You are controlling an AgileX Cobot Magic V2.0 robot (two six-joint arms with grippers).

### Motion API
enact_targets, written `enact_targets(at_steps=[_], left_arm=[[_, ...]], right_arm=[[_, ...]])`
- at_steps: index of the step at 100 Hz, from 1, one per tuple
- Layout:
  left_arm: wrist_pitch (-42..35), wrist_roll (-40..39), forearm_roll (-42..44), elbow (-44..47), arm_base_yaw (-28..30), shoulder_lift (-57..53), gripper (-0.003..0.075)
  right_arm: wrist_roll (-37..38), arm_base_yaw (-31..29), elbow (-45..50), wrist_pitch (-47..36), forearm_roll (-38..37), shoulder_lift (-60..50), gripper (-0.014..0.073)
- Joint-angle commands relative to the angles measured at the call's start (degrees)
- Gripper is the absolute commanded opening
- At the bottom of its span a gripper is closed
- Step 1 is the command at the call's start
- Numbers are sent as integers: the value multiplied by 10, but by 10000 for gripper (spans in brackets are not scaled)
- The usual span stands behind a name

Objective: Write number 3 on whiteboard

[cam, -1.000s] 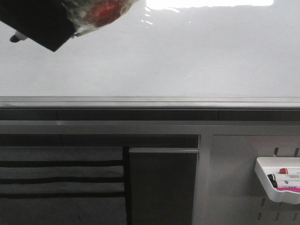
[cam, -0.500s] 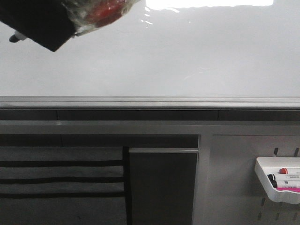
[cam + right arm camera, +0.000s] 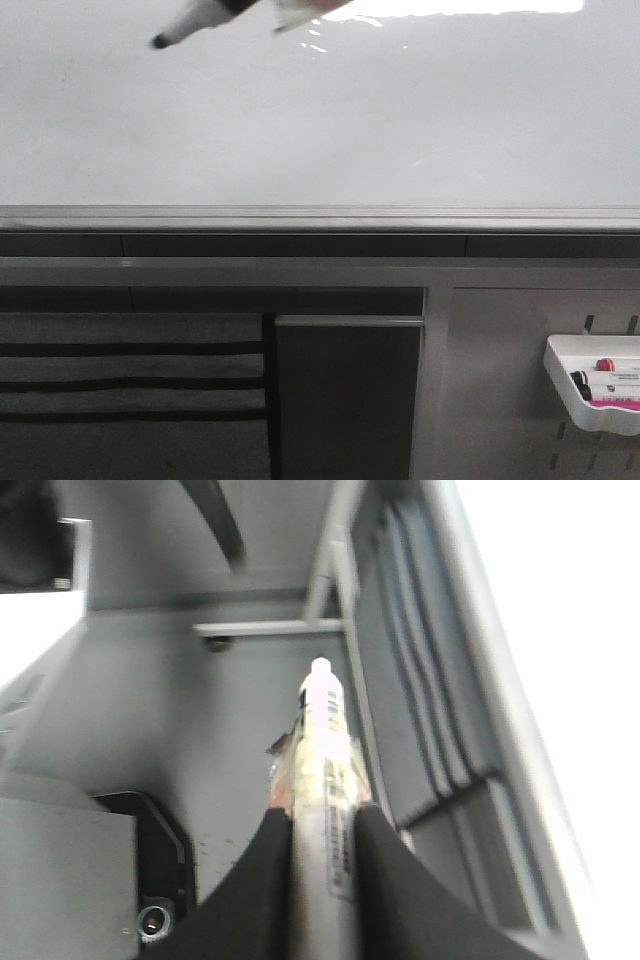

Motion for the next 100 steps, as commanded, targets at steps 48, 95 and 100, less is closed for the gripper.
enact_targets(at_steps=[48,95,100], left_arm=[[-161,-47,-86,165,174,-177,421],[-167,-47,-87,172,174,-179,421],[-167,-47,-87,172,174,-179,421]], right_arm=[[229,-161,138,-86,-42,-104,5],[230,-161,-10,-73,-16,11,5],[230,-161,-44,-58,-16,42,5]])
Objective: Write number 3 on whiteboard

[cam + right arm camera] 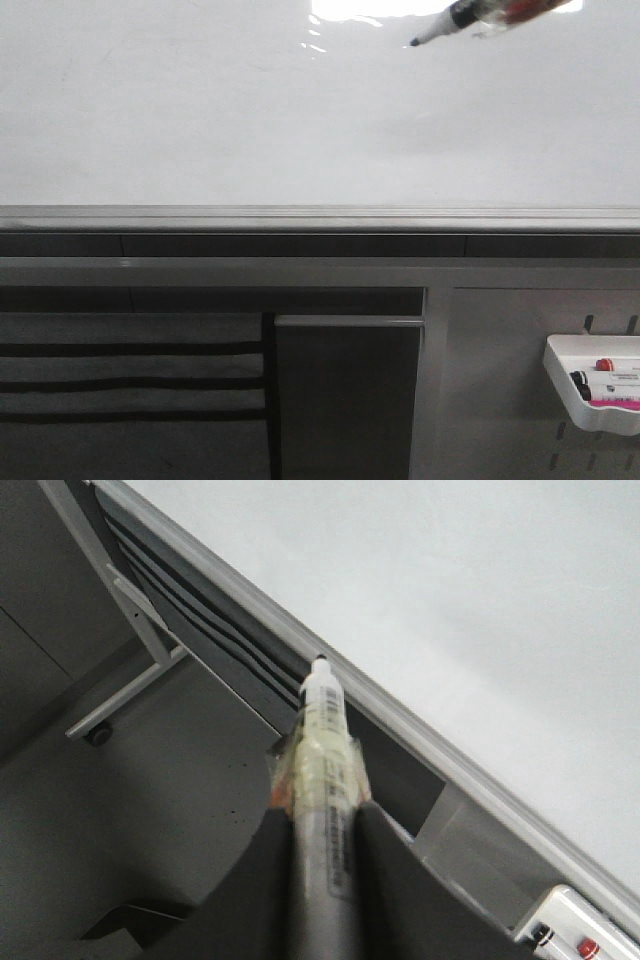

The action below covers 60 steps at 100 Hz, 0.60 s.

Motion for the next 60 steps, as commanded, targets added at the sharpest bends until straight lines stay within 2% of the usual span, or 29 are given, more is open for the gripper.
enact_targets(at_steps=[1,28,51,60], left_arm=[[-34,-6,-27,-15,2,-3,421],[-34,-6,-27,-15,2,-3,421],[-34,-6,-27,-15,2,-3,421],[-34,-6,-27,-15,2,-3,421]], right_arm=[[2,-5,-76,3,17,52,5],[2,-5,-215,14,7,192,5],[2,-5,-234,-48,0,251,5],[2,-11,-234,-68,-37,256,5]])
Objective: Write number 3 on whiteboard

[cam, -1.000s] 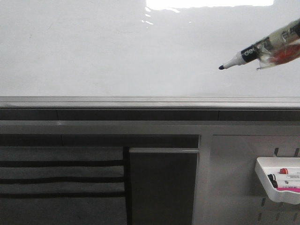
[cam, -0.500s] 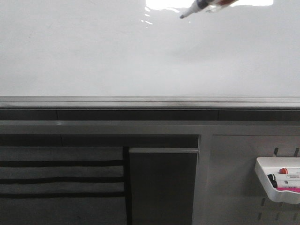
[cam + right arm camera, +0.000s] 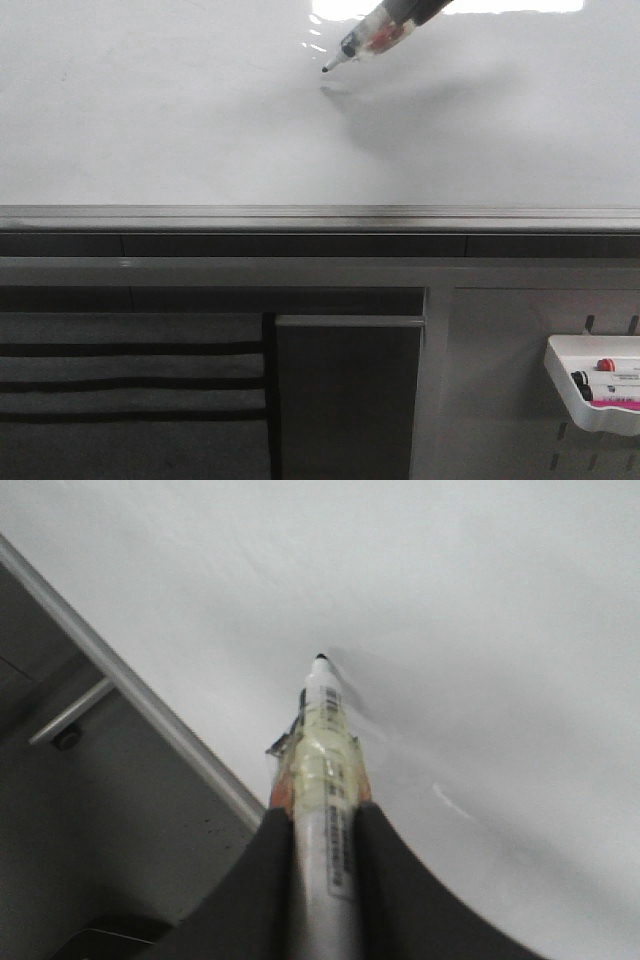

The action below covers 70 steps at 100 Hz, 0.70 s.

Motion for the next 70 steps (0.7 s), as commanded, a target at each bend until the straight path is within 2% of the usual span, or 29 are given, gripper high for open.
enact_targets(at_steps=[1,17,28,37,44,59,70], left_arm=[[-34,-6,-27,-15,2,-3,421],[-34,-6,-27,-15,2,-3,421],[-34,-6,-27,-15,2,-3,421],[-34,-6,-27,-15,2,-3,421],[-34,-6,-27,-15,2,-3,421],[-34,-6,-27,-15,2,-3,421],[-34,-6,-27,-15,2,-3,421]], right_arm=[[3,-12,-22,-52,-23,-16,5],[4,-56,-14,7,-27,-20,5],[-15,-38,21,-27,12,-12,5],[-15,-20,33,-72,14,-3,5],[-13,-21,32,-62,12,-2,5],[-13,-48,54,23,8,-18,5],[-50,-27,98,-23,67,-14,5]])
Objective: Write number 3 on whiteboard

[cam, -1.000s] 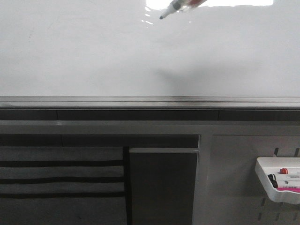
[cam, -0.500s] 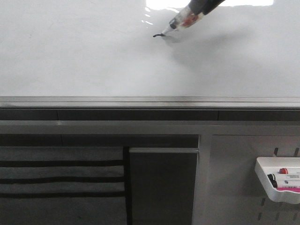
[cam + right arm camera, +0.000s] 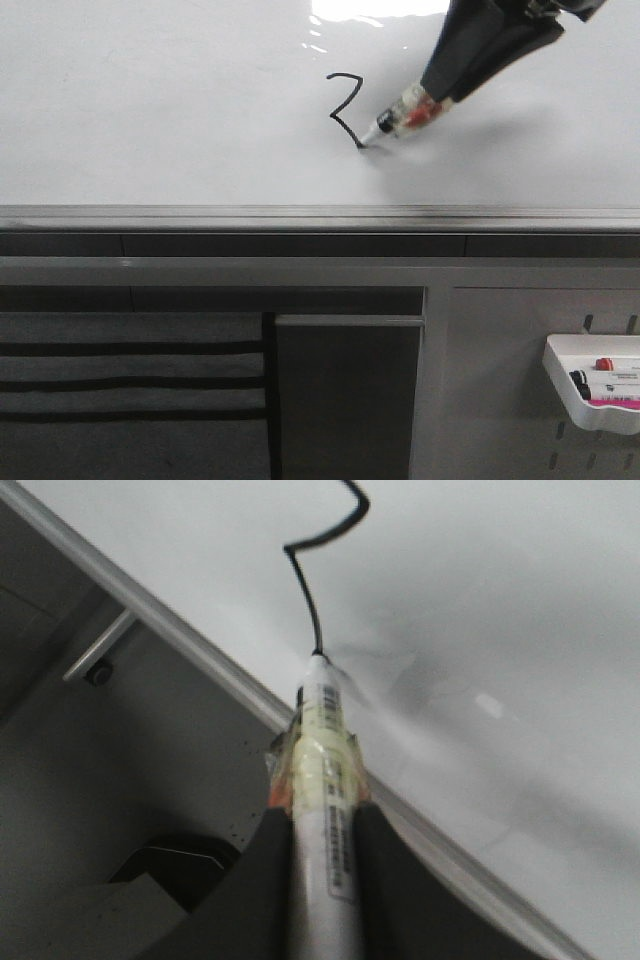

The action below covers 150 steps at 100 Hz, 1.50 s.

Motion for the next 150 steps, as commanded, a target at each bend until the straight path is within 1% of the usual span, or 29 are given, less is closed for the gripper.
enact_targets(at_steps=[1,4,10,16,33,53,63,77,95,105,117,125,129,137,150], left_arm=[[-32,-6,-27,-15,2,-1,421],[-32,-6,-27,-15,2,-1,421],[-32,-6,-27,-15,2,-1,421],[-32,-6,-27,-15,2,-1,421],[-32,-6,-27,-15,2,-1,421],[-32,-6,-27,-15,2,-1,421],[-32,-6,-27,-15,2,-1,421],[-32,-6,-27,-15,2,-1,421],[-32,-6,-27,-15,2,-1,421],[-46,-6,-32,-15,2,-1,421],[-51,-6,-57,-15,2,-1,421],[-53,-6,-92,-15,2,-1,421],[-49,6,-106,-15,1,-1,421],[-33,55,-112,-19,-13,11,421],[3,94,-112,-37,-60,54,421]], right_arm=[[-37,16,21,-65,43,-14,5],[-46,27,25,-93,64,-10,5],[-46,47,21,-143,71,3,5],[-46,53,9,-154,71,7,5],[-48,54,8,-57,76,-28,5],[-115,70,82,-42,138,-141,5],[-148,75,115,-22,140,-198,5],[-186,75,147,17,140,-245,5],[-225,75,149,43,138,-261,5],[-268,75,149,43,138,-261,5],[-327,75,149,43,138,-261,5],[-365,75,148,41,138,-261,5],[-378,75,144,37,138,-261,5],[-405,75,142,32,153,-261,5],[-469,75,142,25,191,-261,5]])
